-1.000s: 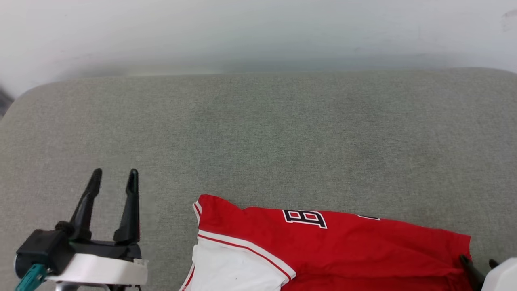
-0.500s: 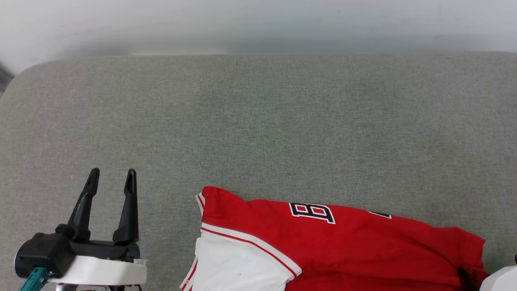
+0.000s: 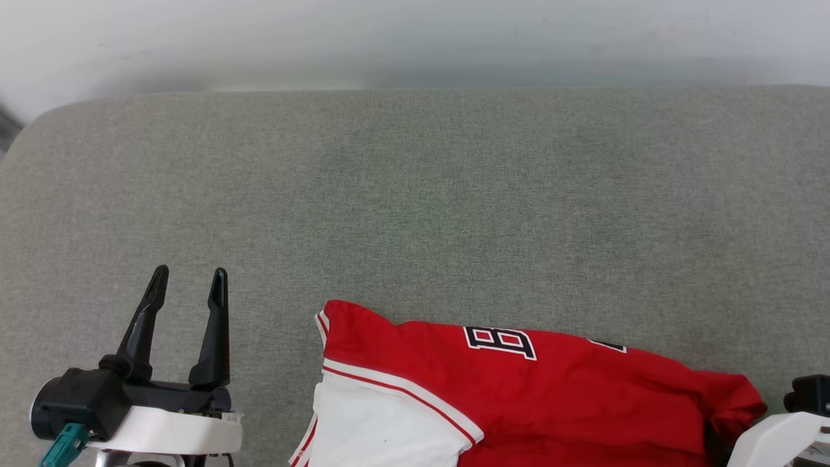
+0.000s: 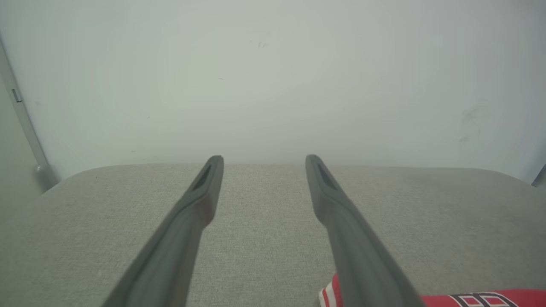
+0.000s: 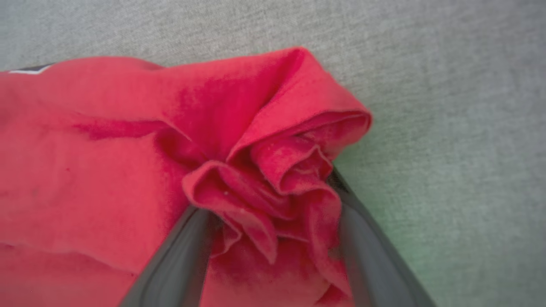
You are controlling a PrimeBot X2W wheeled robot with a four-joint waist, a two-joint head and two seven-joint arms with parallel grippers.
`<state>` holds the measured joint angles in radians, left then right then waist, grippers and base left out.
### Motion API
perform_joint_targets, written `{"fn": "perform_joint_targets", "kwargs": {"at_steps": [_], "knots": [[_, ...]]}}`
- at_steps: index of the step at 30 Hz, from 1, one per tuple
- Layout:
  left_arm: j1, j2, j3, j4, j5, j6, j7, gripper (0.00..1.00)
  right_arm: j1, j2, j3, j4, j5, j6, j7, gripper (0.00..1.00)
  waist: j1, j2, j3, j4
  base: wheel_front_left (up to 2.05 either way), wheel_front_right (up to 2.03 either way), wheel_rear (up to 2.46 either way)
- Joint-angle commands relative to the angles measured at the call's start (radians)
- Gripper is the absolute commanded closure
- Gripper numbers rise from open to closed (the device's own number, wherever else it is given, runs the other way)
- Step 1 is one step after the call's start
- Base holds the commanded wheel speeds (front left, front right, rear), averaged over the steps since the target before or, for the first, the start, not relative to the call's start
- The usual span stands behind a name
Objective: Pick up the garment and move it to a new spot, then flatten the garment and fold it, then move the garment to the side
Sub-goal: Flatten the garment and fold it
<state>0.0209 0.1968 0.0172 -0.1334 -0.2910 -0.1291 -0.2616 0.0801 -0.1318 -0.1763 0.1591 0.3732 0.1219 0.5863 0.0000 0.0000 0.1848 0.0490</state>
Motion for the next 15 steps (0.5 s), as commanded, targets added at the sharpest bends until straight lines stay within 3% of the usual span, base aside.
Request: {"fn": "perform_joint_targets", "kwargs": {"at_steps": [1, 8, 15], "knots": [[0.001, 0.004, 0.002, 0.000, -0.001, -0.001, -0.004, 0.00, 0.014, 0.052, 0.063, 0.055, 0.017, 0.016, 0.023, 1.00, 0.0000, 0.0000, -0.002, -0.001, 0.00, 0.00, 0.00], [0.007, 0.006, 0.002, 0.001, -0.001, -0.001, -0.004, 0.00, -0.003, -0.014, 0.012, 0.034, 0.011, 0.008, -0.046, 1.00, 0.0000, 0.0000, -0.014, -0.011, 0.00, 0.00, 0.00], [0.011, -0.001, -0.007, 0.005, -0.005, -0.001, -0.004, 0.00, -0.036, -0.064, -0.107, 0.027, -0.033, 0.008, -0.103, 1.00, 0.0000, 0.0000, -0.022, -0.018, 0.00, 0.00, 0.00]]}}
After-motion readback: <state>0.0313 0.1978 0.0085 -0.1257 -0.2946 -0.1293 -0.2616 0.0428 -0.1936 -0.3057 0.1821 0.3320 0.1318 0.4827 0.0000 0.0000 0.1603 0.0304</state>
